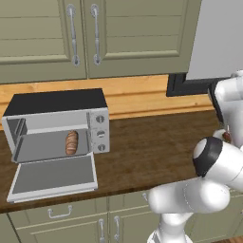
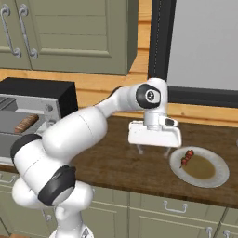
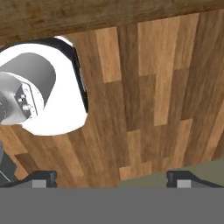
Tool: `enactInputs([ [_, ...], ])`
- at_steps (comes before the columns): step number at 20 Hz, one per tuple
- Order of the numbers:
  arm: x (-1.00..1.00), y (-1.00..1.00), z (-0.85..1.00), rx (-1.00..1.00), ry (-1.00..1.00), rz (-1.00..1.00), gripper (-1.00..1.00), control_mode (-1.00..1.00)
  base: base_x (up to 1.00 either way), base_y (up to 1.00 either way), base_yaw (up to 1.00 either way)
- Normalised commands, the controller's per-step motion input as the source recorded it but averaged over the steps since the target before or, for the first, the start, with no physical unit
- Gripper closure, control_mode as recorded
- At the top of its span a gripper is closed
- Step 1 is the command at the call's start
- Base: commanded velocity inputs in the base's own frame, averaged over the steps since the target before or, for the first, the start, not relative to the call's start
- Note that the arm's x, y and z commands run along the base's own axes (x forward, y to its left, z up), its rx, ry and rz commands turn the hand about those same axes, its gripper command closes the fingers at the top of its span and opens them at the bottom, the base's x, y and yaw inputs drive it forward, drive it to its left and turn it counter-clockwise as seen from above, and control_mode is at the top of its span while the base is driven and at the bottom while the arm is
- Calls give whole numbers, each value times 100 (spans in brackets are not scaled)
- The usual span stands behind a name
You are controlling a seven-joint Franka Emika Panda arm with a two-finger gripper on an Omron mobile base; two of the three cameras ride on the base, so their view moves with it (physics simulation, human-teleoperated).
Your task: Pick up the kebab skewer and baguette bread, and place them inside the toaster oven. Close the toaster oven door and start by setting the timer.
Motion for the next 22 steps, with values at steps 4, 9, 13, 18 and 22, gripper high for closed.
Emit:
enactInputs([
  [4, 34, -26, -43, 18, 0, 0, -100, -100, 0, 0, 0],
  [9, 45, -38, -32, 13, -1, 1, -100, -100, 0, 0, 0],
  [13, 38, -7, -49, 16, -5, 8, -100, -100, 0, 0, 0],
  [18, 10, -22, -31, 12, -10, 12, -100, -100, 0, 0, 0],
  [22, 27, -9, -25, 5, -17, 9, -100, -100, 0, 0, 0],
])
